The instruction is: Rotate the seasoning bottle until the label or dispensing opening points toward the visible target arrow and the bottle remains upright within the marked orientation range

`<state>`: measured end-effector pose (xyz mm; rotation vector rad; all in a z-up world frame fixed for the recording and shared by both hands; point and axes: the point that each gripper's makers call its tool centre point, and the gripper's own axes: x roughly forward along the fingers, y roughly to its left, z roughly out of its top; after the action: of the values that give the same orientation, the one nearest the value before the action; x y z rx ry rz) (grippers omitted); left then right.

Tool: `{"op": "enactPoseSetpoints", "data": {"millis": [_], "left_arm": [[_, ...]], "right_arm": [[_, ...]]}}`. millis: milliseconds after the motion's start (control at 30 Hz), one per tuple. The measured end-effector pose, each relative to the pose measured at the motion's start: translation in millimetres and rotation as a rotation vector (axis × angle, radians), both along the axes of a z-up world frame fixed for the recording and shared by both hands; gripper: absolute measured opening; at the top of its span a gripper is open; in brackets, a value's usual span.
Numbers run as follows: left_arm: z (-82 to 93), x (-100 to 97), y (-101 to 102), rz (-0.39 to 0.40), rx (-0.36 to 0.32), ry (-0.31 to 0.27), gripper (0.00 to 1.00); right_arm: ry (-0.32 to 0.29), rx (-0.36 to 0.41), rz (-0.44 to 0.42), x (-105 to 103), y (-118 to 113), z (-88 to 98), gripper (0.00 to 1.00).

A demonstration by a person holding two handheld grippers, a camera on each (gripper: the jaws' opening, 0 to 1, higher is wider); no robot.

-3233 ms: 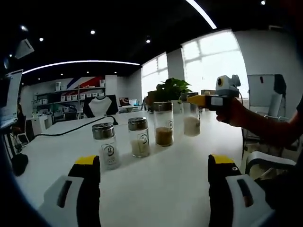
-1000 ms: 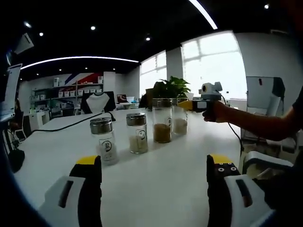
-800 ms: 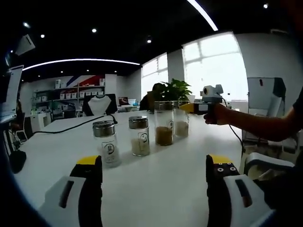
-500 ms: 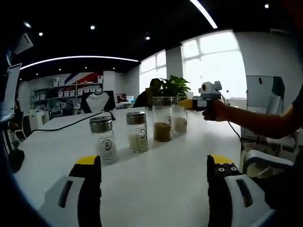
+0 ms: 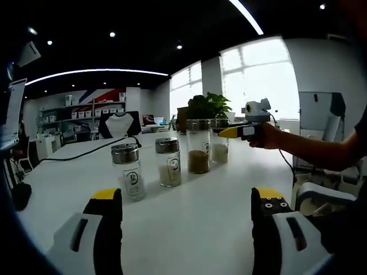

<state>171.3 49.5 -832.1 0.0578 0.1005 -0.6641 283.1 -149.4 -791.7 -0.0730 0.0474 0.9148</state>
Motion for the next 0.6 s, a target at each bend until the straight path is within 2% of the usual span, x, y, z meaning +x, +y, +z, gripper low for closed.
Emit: {"op": "enactPoseSetpoints", "data": {"millis": [33, 133, 200, 333, 433, 533, 600], "left_arm": [[0.1, -0.1, 0.8, 0.002, -0.001, -0.001, 0.99], [-0.2, 1.2, 4.3, 0.011, -0.003, -0.003, 0.99], [-1.2, 2.0, 5.6, 0.015, -0.001, -0.005, 0.99], [-5.3, 4.0, 6.9, 0.024, -0.003, 0.003, 0.99], [-3.4, 3.9, 7.4, 0.03, -0.002, -0.002, 0.99], [0.4, 2.3, 7.3, 0.032, -0.009, -0.009, 1.0], [3.2, 0.9, 7.7, 0.038, -0.013, -0.014, 1.0]], "right_arm": [[0.006, 0.035, -0.011, -6.9, -1.3, 3.0, 0.64], [-0.015, 0.05, -0.053, -14.8, -4.4, 4.3, 0.7], [-0.029, 0.038, -0.076, -22.1, -5.5, 2.6, 0.71], [-0.058, 0.071, -0.132, -32.5, -6.7, 6.1, 0.72], [-0.074, 0.067, -0.176, -38.4, -6.9, 3.8, 0.74], [-0.064, 0.054, -0.194, -47.1, -4.4, -1.5, 0.78], [-0.063, 0.048, -0.199, -59.0, -2.1, -2.2, 0.8]]}}
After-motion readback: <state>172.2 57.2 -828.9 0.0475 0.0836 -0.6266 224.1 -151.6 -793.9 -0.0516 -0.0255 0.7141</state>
